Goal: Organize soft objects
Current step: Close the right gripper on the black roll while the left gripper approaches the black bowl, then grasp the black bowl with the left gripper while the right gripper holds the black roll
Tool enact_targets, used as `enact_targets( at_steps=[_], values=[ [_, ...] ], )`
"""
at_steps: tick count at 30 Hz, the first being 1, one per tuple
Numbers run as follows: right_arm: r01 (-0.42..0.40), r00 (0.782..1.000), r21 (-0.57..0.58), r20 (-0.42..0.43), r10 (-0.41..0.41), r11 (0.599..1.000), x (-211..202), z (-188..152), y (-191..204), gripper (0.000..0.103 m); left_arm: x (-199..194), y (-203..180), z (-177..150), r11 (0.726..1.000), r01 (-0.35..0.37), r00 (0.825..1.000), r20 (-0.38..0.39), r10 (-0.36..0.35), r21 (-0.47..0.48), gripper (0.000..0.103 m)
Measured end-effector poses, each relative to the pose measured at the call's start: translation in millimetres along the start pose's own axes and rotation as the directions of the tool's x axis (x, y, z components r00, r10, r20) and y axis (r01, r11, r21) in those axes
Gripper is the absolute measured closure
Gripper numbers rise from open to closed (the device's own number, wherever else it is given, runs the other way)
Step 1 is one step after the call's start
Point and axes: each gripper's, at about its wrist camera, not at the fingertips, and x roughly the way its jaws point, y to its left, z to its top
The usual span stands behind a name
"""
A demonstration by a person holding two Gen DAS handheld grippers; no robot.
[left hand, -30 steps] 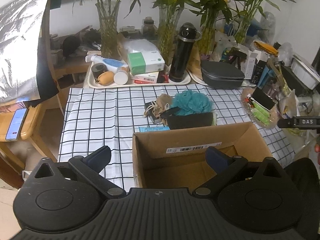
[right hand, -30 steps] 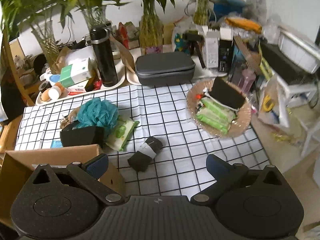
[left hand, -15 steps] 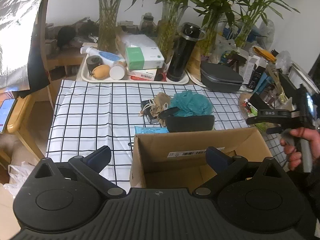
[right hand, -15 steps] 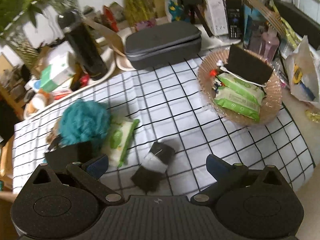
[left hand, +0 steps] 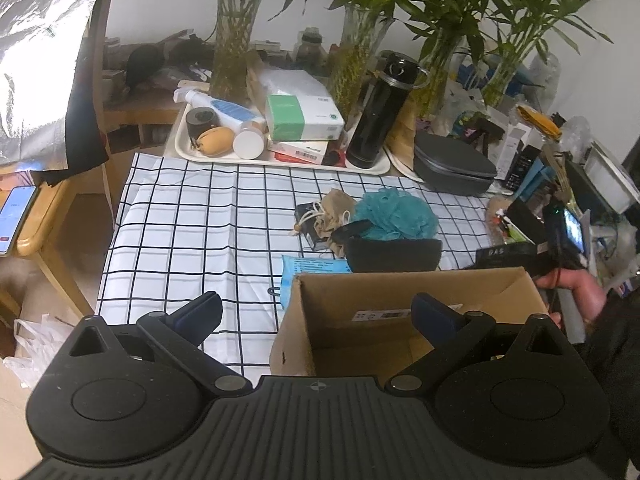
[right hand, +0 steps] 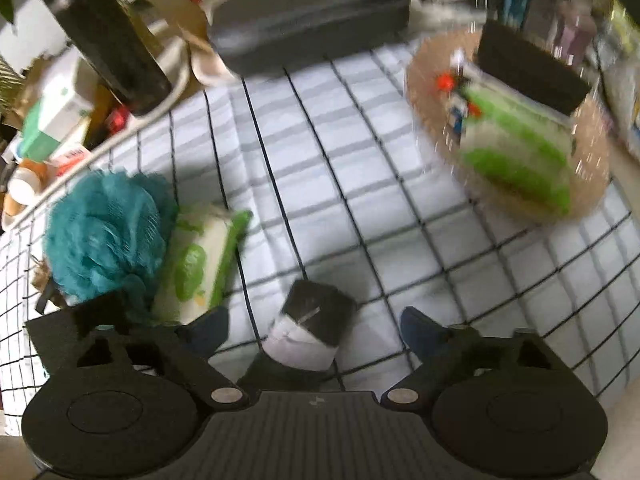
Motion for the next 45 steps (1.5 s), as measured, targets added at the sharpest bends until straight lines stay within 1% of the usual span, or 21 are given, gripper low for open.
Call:
enact_targets(
  at_steps=[2,4,6,9,11,12,14,16,19,23,27,33,38,41,45],
  values=[
    [-0.032,0.999,0.021,-0.044,0.033,0.999,12.2,-3.6,-0.2,0.025,1.0,1.1,1.0,1.000,0.001,1.000,0.000,-0.001,-0.006,0.000],
    [-0.040,0.996,0.018,-0.077,0.042,0.999,22.5,-9.5,3.4,0.044,2.4,2.3,2.3,1.000,0.002,1.000,0.001,-0.002,-0.013,0.000],
    [-0.022,0.996,-0.009,-0.086,0.021,1.000,27.3,-15.5,9.4,0.047,4.0,1.8,3.9,1.000,0.004,1.000,0.002,-0.003,-0.015,0.000],
    [-0.003,0.998,-0.036,-0.070,0.001,0.999,28.9,-19.8,15.6,0.050,6.0,0.1,5.7,1.000,0.006,1.000,0.004,-0.006,-0.016,0.000],
    [-0.007,0.998,-0.035,-0.063,0.005,0.999,27.3,-18.8,14.9,0.052,7.5,-1.4,7.9,1.000,0.011,1.000,0.007,-0.011,-0.018,0.000],
    [-0.014,0.998,-0.028,-0.057,0.013,1.000,25.6,-18.2,13.5,0.055,8.4,-3.2,10.0,1.000,0.016,1.000,0.009,-0.016,-0.020,0.000],
    [-0.038,0.999,-0.011,-0.035,0.037,0.999,18.8,-15.7,9.4,0.055,9.0,-5.3,11.6,1.000,0.022,1.000,0.012,-0.021,-0.017,0.000],
    [-0.044,0.999,-0.019,0.015,0.044,0.999,5.3,-14.6,7.5,0.055,10.1,-8.9,15.1,1.000,0.028,0.999,0.016,-0.028,-0.008,0.000],
    [-0.035,0.993,-0.077,0.114,0.043,0.996,-20.5,-13.9,8.2,0.055,12.3,-11.9,19.5,0.999,0.034,0.999,0.015,-0.034,0.003,0.000],
    [-0.037,0.980,-0.120,0.189,0.059,0.992,-47.8,-15.4,3.4,0.056,14.0,-15.8,25.6,0.999,0.053,0.998,0.016,-0.053,0.013,0.000],
    [-0.042,0.972,-0.145,0.225,0.074,0.988,-66.5,-18.9,-1.5,0.056,18.2,-20.1,32.4,0.997,0.070,0.997,0.012,-0.070,0.028,0.000],
    [-0.058,0.957,-0.179,0.269,0.106,0.982,-95.3,-32.7,-6.8,0.056,26.2,-30.9,45.9,0.993,0.107,0.994,-0.001,-0.107,0.054,0.000],
    [-0.070,0.949,-0.194,0.288,0.126,0.978,-111.0,-38.5,-9.6,0.055,35.0,-45.8,61.2,0.986,0.125,0.992,-0.011,-0.125,0.107,0.000],
    [-0.082,0.945,-0.200,0.295,0.140,0.976,-118.9,-40.0,-13.8,0.055,44.1,-53.3,68.6,0.982,0.135,0.991,-0.029,-0.133,0.129,0.000],
    [-0.099,0.940,-0.200,0.302,0.157,0.975,-128.3,-45.3,-20.0,0.055,61.9,-63.9,74.1,0.976,0.162,0.985,-0.079,-0.152,0.144,0.000]
  ],
)
